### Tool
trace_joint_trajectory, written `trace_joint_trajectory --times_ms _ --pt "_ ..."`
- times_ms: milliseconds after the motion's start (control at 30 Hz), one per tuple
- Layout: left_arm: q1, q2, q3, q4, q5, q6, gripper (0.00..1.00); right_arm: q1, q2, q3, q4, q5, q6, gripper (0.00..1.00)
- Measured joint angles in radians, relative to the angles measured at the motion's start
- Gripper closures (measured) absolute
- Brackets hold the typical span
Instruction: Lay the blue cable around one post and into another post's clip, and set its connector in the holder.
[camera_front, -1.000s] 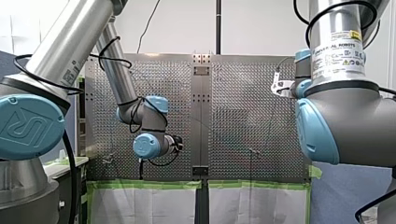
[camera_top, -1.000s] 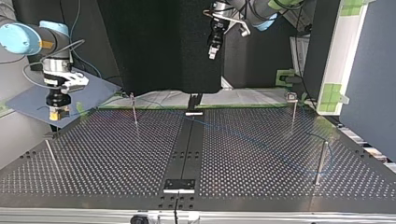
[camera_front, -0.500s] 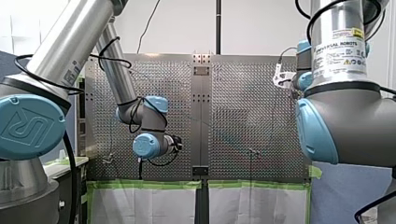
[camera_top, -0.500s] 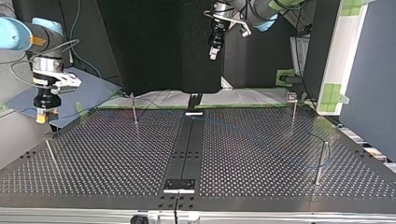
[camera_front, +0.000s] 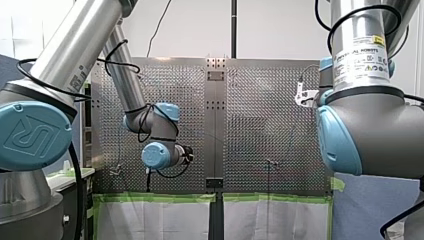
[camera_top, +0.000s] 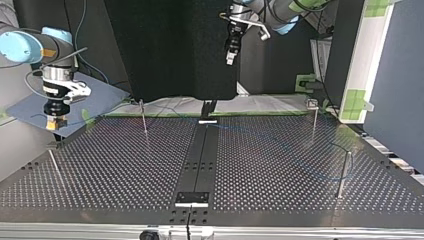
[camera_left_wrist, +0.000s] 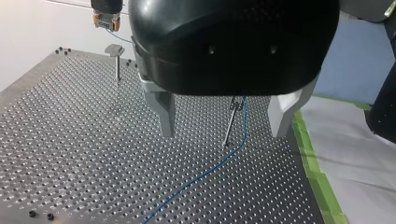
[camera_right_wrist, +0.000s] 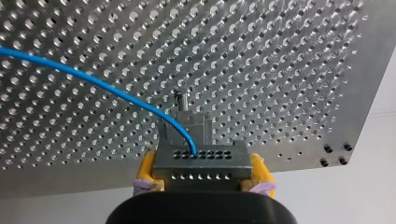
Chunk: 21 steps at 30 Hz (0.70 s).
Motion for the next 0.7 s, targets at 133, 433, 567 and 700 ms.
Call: trace_joint_trajectory --times_ms 133,433,567,700 --pt "0.005 0.0 0.0 -0.011 0.0 0.0 0.0 -0.011 0.016 -0.032 0.029 -0.026 -0.02 1.0" --pt "0.014 0.0 0.0 -0.033 0.0 0.0 0.0 -0.028 0.04 -0.11 0.107 -0.102 -0.076 1.0" --pt "0.015 0.0 0.0 -0.041 0.0 -0.003 0.0 -0.035 0.055 -0.148 0.144 -0.121 -0.112 1.0" --pt "0.016 0.0 0.0 -0.043 -0.002 -0.009 0.0 -0.04 0.072 -0.184 0.18 -0.135 -0.14 1.0"
